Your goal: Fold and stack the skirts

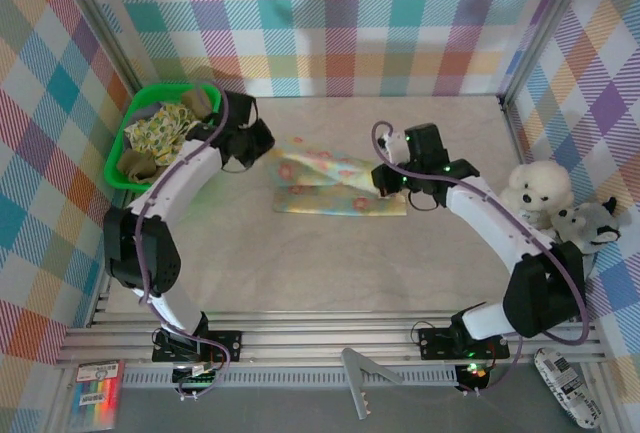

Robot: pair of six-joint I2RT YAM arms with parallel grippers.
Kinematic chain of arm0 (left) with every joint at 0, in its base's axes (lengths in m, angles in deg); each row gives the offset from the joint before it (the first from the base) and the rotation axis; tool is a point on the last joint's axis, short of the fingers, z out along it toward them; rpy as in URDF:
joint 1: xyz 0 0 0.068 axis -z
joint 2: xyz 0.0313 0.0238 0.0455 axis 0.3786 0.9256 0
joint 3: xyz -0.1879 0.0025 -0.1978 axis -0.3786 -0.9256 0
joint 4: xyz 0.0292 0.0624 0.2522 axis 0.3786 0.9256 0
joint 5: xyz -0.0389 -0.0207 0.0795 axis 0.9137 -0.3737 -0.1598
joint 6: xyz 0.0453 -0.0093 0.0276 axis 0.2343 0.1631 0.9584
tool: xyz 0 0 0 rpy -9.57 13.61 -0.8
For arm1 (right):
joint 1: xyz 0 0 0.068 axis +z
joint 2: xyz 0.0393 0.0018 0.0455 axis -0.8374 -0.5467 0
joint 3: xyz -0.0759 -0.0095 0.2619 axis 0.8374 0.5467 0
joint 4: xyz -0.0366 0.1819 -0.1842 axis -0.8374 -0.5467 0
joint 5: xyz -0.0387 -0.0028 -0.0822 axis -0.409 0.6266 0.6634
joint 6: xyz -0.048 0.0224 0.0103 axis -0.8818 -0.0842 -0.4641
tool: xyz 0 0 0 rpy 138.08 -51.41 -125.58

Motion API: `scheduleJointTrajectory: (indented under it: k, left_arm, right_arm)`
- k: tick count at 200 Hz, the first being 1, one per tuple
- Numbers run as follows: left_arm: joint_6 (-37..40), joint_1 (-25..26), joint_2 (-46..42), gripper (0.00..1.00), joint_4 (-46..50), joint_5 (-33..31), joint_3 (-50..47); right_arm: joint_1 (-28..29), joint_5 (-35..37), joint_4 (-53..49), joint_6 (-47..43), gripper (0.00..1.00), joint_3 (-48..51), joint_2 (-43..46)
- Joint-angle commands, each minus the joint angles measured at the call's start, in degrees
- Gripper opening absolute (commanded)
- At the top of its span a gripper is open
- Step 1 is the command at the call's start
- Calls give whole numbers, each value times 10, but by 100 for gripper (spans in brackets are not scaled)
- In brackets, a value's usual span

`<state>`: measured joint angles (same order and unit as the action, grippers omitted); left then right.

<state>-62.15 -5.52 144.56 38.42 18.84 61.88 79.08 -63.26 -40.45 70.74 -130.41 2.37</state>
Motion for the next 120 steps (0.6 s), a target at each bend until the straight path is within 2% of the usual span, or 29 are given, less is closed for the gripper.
scheduleJointTrajectory:
  k: [1,43,83,97,120]
  left_arm:
    - [92,-5,-26,0,38,-23,90]
    - [164,-5,25,0,72,-12,297]
    - [190,-5,81,0,107,-17,433]
    - [194,-5,89,0,126,-19,456]
    - [198,-5,72,0,144,-27,436]
  right_arm:
    - [-5,58,24,-43,0,-59,24]
    - [-13,70,66,-97,0,-167,11]
    - [-13,115,64,-104,0,-256,-27]
    - [-13,103,51,-102,0,-269,-27]
    - [-13,59,45,-101,0,-250,1]
